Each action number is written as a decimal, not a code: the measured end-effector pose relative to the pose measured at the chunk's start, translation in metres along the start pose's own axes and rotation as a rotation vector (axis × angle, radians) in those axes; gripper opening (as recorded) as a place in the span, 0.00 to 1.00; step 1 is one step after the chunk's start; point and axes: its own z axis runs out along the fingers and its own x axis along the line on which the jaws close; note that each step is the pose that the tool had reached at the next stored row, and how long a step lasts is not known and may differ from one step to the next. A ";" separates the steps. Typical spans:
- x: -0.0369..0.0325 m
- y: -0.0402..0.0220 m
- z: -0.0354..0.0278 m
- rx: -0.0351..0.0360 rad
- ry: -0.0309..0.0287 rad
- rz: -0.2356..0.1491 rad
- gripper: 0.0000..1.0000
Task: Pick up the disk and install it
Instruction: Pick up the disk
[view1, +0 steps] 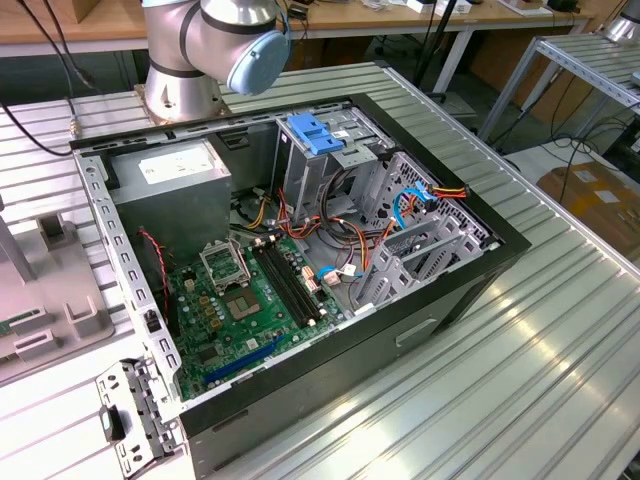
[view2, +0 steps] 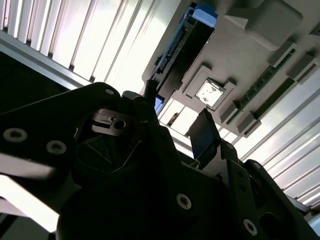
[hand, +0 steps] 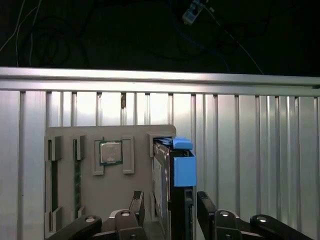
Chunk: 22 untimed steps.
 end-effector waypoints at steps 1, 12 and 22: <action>0.0000 0.0000 0.0008 -0.0001 -0.0019 0.000 0.55; -0.0055 0.0043 0.0143 -0.0033 -0.0163 -0.031 0.55; -0.0067 0.0039 0.0364 -0.0061 -0.0201 -0.058 0.55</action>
